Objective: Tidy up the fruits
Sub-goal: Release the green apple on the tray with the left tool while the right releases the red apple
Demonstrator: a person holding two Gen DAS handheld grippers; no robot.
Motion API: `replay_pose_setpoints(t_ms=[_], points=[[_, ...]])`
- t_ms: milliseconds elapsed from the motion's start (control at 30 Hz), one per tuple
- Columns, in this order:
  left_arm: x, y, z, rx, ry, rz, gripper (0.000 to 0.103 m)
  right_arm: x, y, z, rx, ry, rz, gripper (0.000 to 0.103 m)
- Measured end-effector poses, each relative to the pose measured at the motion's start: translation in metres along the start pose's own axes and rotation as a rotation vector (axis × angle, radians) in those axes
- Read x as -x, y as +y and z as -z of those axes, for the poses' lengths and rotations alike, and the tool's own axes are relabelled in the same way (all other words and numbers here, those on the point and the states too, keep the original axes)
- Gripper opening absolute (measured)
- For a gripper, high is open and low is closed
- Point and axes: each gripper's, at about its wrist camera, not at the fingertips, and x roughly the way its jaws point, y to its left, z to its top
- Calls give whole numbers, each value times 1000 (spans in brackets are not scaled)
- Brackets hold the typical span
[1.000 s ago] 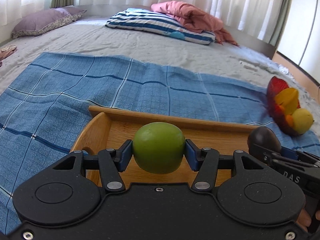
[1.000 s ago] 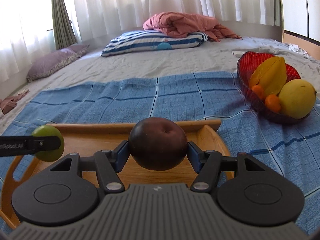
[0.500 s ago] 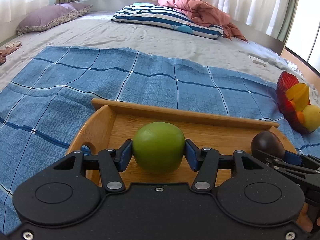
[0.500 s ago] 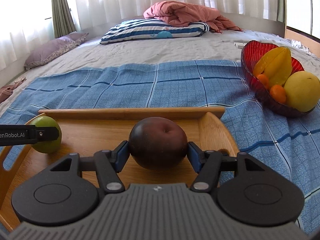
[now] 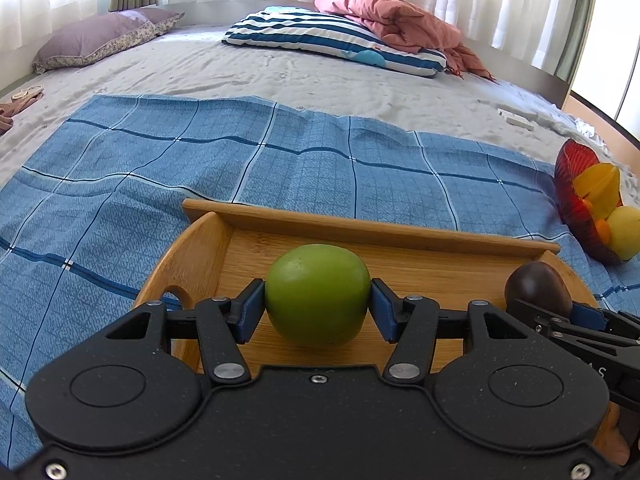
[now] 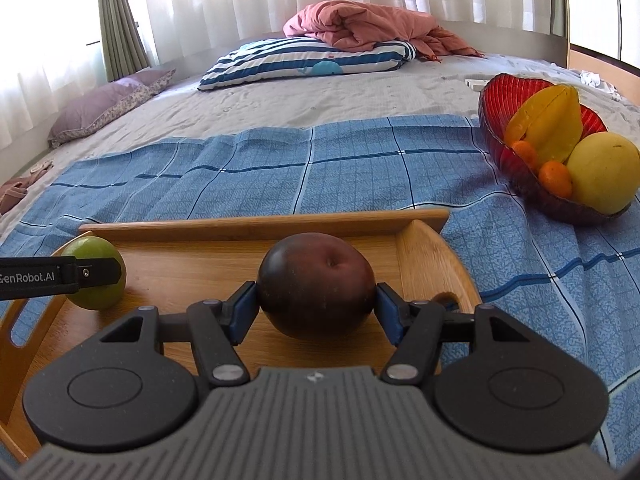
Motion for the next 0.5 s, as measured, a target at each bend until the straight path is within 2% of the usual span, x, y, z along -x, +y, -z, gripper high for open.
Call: replay_pose_setpoints(t_ms=[100,167,300,400,500], points=[[0,0,0,-4,1,-8,67,1,0,0,1,-1,-2,69],[0,-1,1,-15,-4,-20,70,2,1,0,5,-6,-8,70],[2,-2,2,-22,-9,-17,81,6,4,0,16,-19,-10,78],[4,-4,5,-35,-9,-16,86,9,3,-1,17,-31,-10,80],[5,-6,9,-54,-7,-24,88,12,-1,-1,6,-36,-18,82]])
